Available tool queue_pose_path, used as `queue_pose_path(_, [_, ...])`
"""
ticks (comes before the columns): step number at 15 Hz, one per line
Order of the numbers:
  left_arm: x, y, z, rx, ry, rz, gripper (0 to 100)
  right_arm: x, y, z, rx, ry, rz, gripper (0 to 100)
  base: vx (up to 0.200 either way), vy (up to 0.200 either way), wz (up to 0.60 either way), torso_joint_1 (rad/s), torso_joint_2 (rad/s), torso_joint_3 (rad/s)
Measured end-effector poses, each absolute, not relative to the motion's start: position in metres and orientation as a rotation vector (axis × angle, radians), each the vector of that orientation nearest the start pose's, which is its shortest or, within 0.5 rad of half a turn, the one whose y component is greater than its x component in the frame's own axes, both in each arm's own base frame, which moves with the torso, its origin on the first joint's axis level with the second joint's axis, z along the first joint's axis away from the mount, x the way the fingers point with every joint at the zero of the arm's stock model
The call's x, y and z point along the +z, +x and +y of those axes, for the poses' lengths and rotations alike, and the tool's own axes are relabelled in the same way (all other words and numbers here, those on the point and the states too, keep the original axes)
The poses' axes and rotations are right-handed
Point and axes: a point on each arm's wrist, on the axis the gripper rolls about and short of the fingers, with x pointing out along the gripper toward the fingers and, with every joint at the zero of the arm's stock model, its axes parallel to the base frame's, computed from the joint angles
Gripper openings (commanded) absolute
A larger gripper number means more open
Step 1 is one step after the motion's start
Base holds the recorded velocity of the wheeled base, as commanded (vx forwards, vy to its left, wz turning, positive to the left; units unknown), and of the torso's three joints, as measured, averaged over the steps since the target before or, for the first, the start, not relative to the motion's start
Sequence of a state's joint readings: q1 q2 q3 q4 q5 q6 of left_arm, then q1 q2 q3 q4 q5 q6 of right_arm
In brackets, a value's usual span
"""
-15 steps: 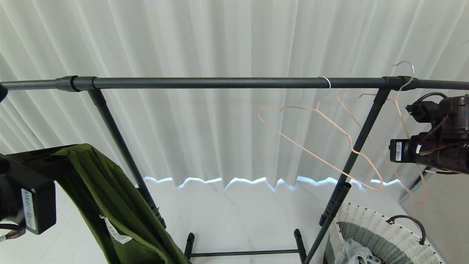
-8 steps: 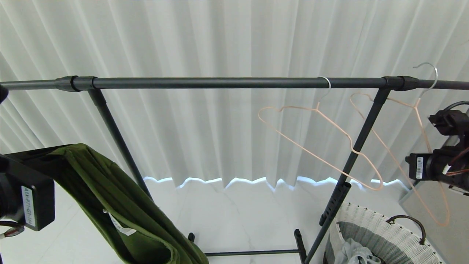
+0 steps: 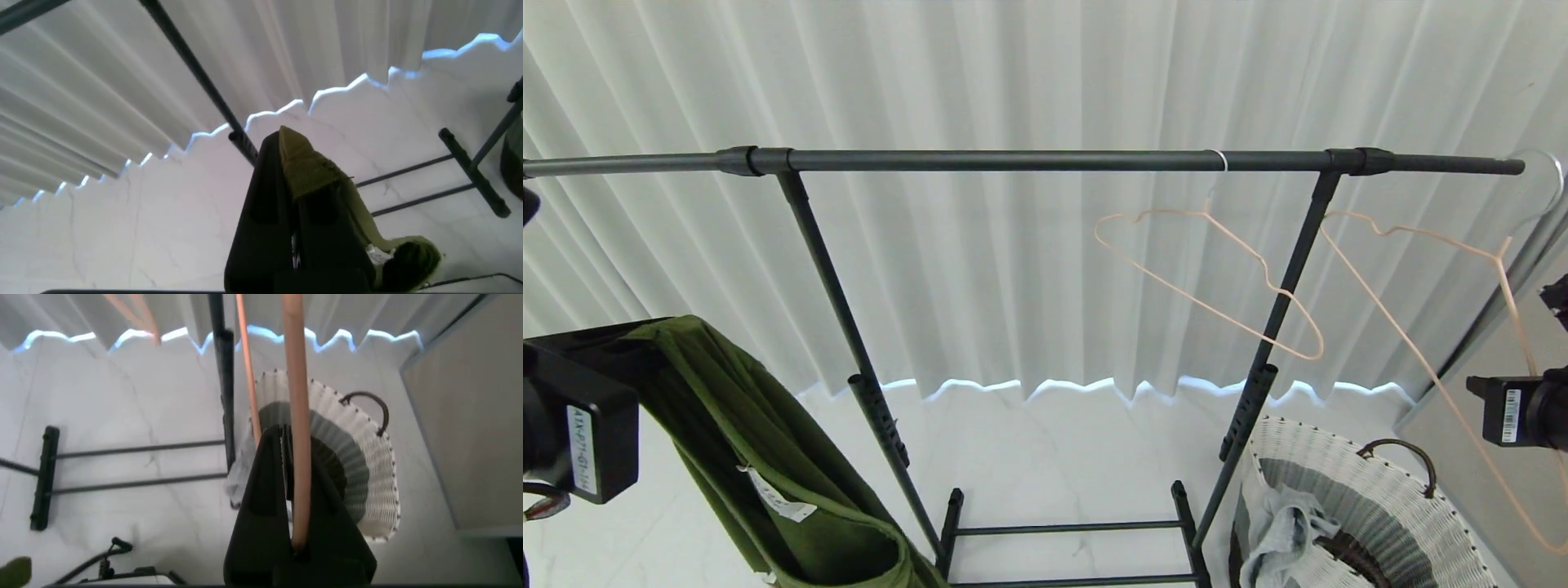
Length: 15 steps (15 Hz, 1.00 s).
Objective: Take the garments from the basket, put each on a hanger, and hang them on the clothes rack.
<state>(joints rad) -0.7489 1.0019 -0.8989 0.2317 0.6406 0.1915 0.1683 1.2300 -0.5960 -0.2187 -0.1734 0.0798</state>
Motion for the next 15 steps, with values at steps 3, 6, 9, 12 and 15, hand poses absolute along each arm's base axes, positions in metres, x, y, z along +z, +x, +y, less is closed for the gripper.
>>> queue_pose_path(3, [0.276, 0.092, -0.066, -0.124, 0.405, 0.252, 0, 0.198, 0.171, 0.025, -0.018, 0.009, 0.403, 0, -0.133, 0.0, 0.0, 0.002, 0.0, 0.0])
queue_pose_path(6, [0.273, 0.092, -0.066, -0.125, 0.411, 0.259, 0, 0.2, 0.163, 0.028, 0.008, 0.01, 0.385, 0, 0.0, 0.0, 0.0, 0.0, 0.0, 0.0])
queue_pose_path(9, [0.269, 0.093, -0.066, -0.126, 0.423, 0.274, 0, 0.201, 0.152, 0.037, 0.078, -0.005, 0.366, 0, 0.0, 0.0, 0.0, 0.0, 0.0, 0.0])
queue_pose_path(12, [0.265, 0.093, -0.067, -0.128, 0.443, 0.284, 0, 0.205, 0.14, 0.052, 0.198, -0.02, 0.337, 0, 0.0, 0.0, 0.0, 0.0, 0.0, 0.0])
queue_pose_path(15, [0.26, 0.094, -0.067, -0.129, 0.461, 0.299, 0, 0.206, 0.126, 0.071, 0.357, -0.043, 0.326, 0, 0.0, 0.0, 0.0, 0.0, 0.0, 0.0])
